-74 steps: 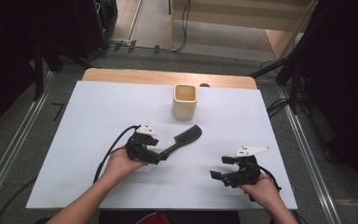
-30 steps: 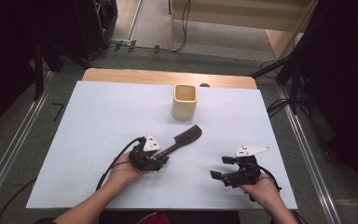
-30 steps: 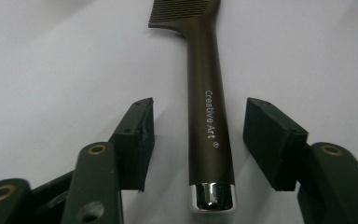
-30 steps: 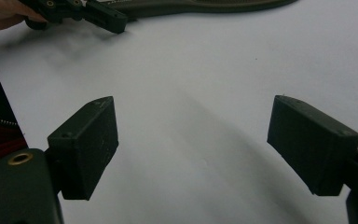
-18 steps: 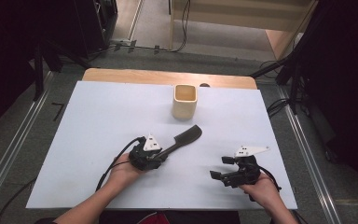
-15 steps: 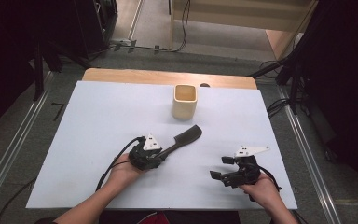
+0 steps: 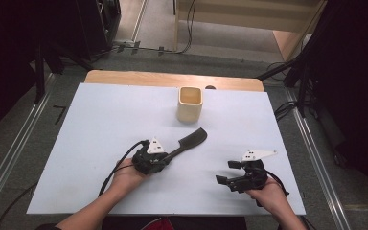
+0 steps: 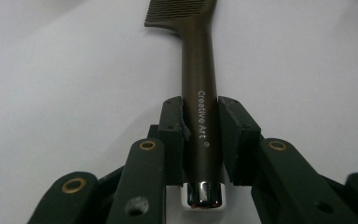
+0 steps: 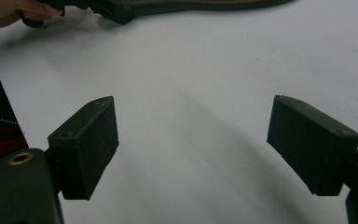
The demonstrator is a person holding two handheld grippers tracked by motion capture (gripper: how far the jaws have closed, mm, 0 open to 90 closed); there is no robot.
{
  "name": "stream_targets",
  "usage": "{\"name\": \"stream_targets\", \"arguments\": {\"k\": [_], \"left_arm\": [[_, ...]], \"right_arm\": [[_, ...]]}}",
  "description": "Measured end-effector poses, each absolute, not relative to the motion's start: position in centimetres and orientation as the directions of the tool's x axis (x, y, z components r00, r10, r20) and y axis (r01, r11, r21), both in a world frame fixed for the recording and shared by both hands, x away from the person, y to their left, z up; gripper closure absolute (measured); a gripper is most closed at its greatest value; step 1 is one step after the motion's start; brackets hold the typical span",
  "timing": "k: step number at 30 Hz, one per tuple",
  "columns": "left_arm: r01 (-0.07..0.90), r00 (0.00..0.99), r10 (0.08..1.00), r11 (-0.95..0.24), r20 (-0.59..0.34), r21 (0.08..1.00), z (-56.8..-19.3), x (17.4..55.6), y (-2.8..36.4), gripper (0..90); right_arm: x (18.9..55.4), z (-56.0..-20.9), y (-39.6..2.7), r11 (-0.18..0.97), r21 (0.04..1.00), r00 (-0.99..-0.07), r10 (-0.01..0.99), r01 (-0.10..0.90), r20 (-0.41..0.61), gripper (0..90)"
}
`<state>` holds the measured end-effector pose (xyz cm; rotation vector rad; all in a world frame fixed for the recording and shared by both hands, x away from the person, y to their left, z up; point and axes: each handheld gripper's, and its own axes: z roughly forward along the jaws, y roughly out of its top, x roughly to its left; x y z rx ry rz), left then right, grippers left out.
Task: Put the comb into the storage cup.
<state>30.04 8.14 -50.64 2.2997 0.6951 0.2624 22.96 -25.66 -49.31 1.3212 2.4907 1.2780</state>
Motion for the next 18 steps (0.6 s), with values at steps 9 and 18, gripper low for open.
{"name": "stream_targets", "arguments": {"k": [9,18], "left_arm": [[0.411,0.840,0.542,-0.605,-0.026,0.682,-50.52,30.32,8.21,73.6],[0.411,0.853,0.520,-0.621,-0.042,0.667,-49.94,30.80,8.41,73.7]], "right_arm": [[22.99,-49.33,-25.66,0.297,0.685,-0.638,0.704,0.665,0.314,14.5],[22.98,-49.32,-25.62,0.298,0.686,-0.639,0.702,0.664,0.314,14.6]]}}
